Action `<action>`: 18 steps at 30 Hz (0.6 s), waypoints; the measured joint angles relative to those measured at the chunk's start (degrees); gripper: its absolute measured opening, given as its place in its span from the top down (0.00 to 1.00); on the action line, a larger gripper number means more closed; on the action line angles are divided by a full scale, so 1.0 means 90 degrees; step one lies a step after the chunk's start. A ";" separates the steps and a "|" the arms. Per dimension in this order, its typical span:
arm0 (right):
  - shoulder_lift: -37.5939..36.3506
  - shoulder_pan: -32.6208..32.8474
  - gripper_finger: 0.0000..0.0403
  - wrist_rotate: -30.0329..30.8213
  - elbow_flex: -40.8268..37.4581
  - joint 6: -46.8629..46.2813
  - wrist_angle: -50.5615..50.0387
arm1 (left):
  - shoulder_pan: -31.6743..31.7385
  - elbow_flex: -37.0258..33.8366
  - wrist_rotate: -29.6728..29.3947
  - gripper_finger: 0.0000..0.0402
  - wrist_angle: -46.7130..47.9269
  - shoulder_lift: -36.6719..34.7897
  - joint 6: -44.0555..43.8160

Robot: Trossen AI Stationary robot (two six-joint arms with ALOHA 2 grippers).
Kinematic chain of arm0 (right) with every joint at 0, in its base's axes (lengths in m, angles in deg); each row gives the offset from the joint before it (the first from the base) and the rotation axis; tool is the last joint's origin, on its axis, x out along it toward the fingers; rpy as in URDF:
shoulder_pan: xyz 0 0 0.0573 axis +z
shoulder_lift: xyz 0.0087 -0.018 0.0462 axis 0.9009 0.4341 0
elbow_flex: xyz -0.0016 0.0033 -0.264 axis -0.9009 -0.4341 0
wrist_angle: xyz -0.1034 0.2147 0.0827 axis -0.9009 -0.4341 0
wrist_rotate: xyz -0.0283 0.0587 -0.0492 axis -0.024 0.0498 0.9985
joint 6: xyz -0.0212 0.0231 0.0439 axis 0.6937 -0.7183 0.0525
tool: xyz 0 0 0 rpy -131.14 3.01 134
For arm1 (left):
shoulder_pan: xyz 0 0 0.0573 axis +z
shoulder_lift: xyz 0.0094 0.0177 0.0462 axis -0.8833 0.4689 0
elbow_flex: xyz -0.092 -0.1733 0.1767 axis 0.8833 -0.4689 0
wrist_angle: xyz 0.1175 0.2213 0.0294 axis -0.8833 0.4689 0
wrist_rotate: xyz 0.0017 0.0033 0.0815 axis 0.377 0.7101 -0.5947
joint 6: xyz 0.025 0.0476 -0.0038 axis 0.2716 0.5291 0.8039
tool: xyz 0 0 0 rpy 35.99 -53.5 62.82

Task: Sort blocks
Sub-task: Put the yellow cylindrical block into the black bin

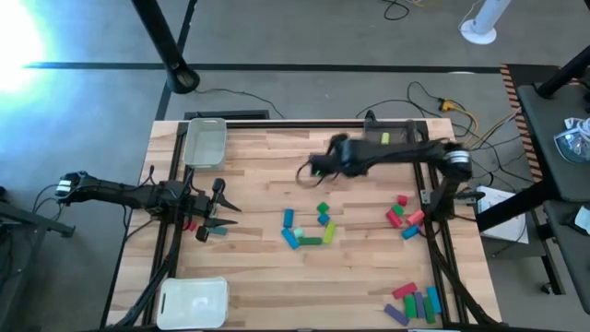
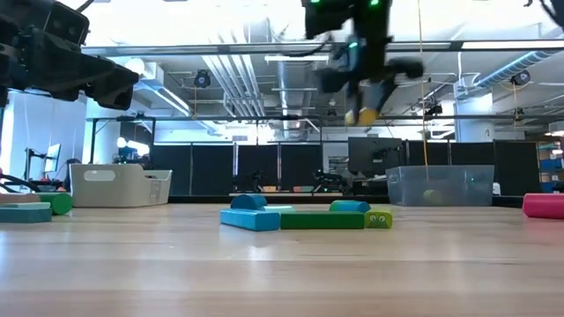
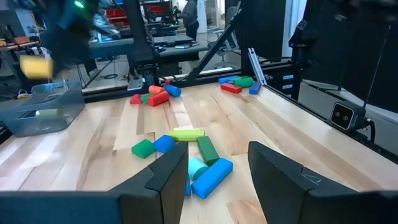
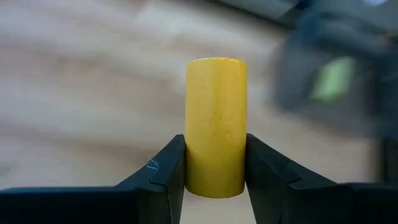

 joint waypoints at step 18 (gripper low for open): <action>-0.1226 -0.4360 0.69 -0.1659 -0.2831 0.2547 0.2233 | 0.0002 0.0000 0.0000 0.62 0.0000 0.0000 -0.0002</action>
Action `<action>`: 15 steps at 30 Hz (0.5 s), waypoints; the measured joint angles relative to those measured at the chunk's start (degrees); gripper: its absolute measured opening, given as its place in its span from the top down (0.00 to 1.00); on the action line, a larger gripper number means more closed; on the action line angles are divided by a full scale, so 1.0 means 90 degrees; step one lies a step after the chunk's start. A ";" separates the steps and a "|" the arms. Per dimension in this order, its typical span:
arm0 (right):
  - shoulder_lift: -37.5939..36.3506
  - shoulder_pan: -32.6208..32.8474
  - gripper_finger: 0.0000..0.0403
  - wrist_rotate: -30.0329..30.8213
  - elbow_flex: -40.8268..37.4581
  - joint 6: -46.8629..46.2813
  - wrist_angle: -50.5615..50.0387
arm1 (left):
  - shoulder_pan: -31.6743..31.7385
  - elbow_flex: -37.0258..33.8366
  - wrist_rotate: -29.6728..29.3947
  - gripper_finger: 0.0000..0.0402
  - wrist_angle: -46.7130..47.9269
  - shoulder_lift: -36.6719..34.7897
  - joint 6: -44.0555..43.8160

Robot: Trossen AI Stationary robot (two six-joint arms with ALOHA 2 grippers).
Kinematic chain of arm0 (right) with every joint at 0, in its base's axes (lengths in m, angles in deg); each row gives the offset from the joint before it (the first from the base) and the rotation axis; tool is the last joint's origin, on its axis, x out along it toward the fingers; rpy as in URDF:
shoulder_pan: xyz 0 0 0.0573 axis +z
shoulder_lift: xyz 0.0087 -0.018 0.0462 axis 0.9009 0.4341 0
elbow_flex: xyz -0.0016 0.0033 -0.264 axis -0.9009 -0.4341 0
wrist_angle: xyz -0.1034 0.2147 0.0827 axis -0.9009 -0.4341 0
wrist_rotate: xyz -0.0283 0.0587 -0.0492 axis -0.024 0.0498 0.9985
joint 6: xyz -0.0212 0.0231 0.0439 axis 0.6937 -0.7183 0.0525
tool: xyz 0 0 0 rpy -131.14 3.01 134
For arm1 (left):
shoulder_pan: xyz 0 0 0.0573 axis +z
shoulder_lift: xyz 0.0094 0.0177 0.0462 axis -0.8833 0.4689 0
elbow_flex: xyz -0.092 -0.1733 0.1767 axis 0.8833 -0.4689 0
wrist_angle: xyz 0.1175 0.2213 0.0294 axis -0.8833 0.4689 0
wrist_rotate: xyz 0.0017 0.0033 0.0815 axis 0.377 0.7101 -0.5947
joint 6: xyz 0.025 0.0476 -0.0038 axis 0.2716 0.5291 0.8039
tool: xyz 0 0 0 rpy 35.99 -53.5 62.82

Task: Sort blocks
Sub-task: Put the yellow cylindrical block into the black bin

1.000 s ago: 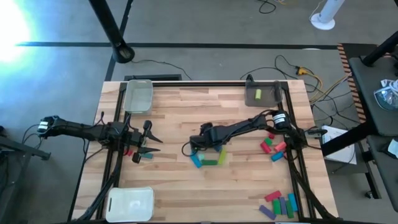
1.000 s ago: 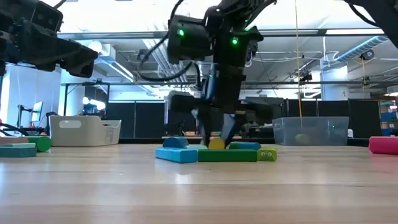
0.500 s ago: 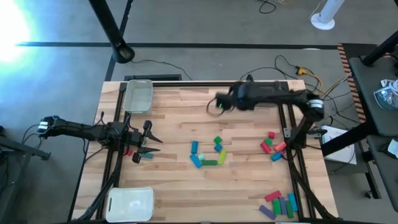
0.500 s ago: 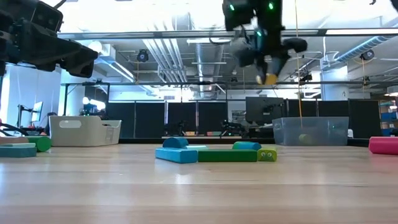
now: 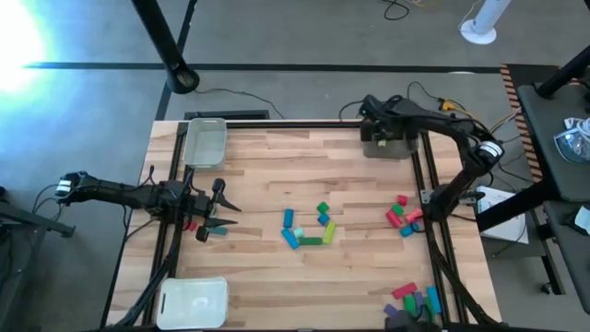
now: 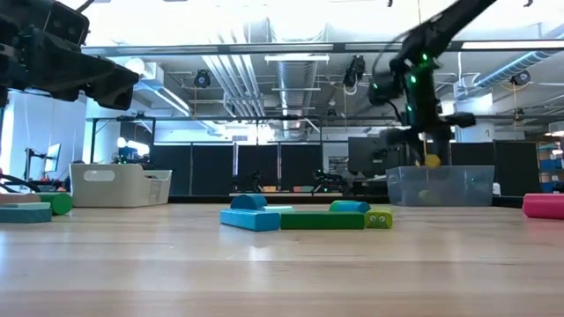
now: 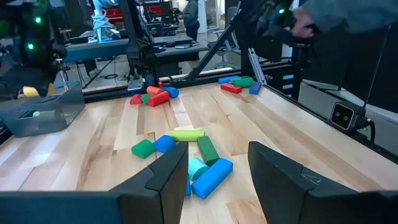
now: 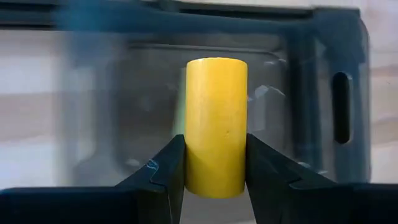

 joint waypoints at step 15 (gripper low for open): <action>0.0600 -0.1185 0.68 -0.0835 -0.0481 0.0906 0.1087 | -0.0002 0.0002 0.0000 0.62 -0.0002 0.0000 0.0000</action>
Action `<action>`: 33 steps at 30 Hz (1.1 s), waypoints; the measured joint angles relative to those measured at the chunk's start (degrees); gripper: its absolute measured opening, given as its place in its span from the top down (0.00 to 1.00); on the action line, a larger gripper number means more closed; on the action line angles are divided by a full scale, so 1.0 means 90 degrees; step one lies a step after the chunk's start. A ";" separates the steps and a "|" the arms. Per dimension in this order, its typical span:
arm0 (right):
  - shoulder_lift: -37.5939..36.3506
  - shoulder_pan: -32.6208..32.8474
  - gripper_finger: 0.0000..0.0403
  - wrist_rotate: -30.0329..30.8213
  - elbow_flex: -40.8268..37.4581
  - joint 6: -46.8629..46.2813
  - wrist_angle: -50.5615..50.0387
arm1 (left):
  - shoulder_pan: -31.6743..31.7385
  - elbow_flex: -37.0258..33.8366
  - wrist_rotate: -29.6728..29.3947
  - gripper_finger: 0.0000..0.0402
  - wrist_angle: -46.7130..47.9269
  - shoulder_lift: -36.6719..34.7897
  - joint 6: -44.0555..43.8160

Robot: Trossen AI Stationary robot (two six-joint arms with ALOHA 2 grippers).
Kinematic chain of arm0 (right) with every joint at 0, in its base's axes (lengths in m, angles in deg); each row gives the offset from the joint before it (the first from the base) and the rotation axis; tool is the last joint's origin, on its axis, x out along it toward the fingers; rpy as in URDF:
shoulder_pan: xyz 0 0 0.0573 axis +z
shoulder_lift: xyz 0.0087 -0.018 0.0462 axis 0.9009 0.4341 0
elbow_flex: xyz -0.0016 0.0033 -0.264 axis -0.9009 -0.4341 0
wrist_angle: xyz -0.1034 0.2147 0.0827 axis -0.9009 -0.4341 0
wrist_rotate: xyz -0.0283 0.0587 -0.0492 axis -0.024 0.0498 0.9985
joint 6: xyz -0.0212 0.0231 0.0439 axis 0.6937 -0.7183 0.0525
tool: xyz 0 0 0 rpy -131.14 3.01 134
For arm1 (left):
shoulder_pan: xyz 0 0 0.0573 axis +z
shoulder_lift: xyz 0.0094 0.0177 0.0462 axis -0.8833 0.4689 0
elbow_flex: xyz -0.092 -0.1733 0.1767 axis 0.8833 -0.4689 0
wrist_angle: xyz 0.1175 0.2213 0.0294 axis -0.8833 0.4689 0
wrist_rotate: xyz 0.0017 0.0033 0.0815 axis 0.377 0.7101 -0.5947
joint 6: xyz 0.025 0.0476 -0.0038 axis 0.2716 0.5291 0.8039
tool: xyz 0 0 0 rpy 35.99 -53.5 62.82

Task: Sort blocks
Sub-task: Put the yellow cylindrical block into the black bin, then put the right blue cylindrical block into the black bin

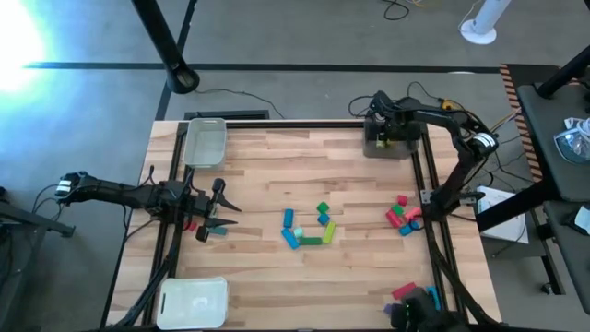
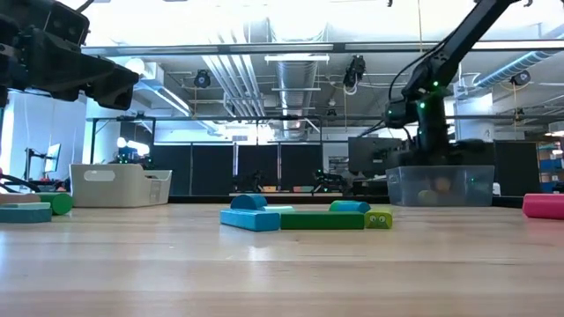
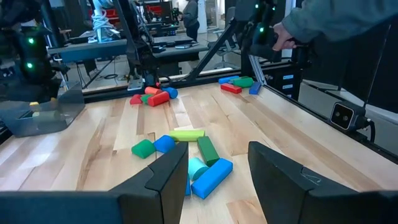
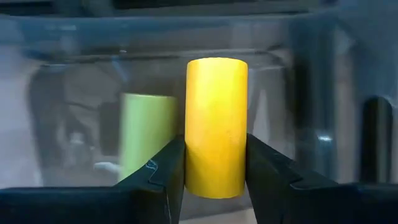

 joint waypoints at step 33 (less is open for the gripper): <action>-0.2703 0.3525 0.33 -0.0103 -0.0012 0.1040 -0.0724 | 0.0000 -0.0002 0.0000 0.62 0.0002 0.0000 0.0000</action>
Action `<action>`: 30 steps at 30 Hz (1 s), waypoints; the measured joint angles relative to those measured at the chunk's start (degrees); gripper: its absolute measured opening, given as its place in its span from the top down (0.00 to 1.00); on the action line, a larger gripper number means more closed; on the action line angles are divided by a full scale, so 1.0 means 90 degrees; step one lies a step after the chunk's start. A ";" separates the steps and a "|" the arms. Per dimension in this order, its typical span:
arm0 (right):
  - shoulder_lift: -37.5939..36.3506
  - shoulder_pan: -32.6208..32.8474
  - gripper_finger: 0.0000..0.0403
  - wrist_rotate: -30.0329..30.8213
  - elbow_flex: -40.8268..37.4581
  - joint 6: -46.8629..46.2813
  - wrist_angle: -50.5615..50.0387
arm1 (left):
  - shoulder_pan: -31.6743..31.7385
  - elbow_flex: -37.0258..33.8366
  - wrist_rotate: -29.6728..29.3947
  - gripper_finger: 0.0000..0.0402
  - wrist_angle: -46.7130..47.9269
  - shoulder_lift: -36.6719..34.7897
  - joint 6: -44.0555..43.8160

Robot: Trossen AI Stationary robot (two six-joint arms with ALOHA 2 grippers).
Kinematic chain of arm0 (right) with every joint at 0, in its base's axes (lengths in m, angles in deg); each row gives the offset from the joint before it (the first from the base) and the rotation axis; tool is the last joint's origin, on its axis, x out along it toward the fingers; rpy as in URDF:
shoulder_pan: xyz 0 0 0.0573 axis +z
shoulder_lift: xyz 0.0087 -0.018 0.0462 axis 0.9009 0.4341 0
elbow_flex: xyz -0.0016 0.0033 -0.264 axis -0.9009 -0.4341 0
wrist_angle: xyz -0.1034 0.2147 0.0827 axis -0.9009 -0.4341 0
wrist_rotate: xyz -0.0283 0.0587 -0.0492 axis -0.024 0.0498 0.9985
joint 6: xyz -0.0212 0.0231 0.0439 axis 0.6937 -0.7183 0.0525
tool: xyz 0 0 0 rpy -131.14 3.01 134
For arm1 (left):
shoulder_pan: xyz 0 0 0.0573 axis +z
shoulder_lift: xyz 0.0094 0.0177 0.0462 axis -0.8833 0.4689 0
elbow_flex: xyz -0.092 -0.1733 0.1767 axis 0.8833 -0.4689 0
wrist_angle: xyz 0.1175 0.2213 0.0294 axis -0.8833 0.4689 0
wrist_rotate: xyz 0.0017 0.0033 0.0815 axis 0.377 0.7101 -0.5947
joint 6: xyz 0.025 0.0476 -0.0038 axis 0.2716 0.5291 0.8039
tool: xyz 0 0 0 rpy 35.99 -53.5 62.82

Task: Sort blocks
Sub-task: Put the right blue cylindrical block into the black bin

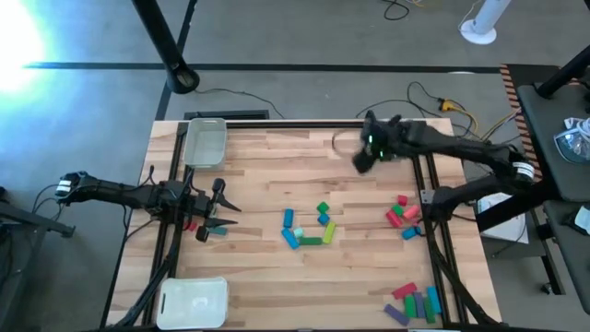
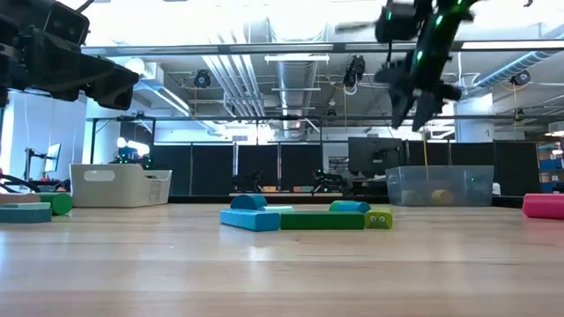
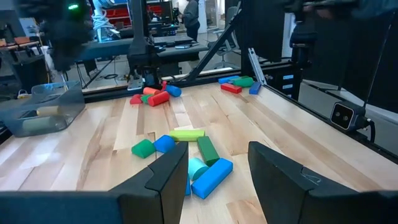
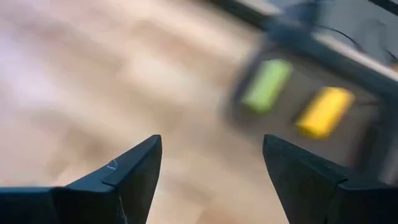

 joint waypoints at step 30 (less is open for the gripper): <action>-0.0148 0.5637 0.44 -0.2456 -0.1745 0.1218 -0.1696 | 0.0000 0.0000 0.0000 0.62 0.0000 0.0000 0.0002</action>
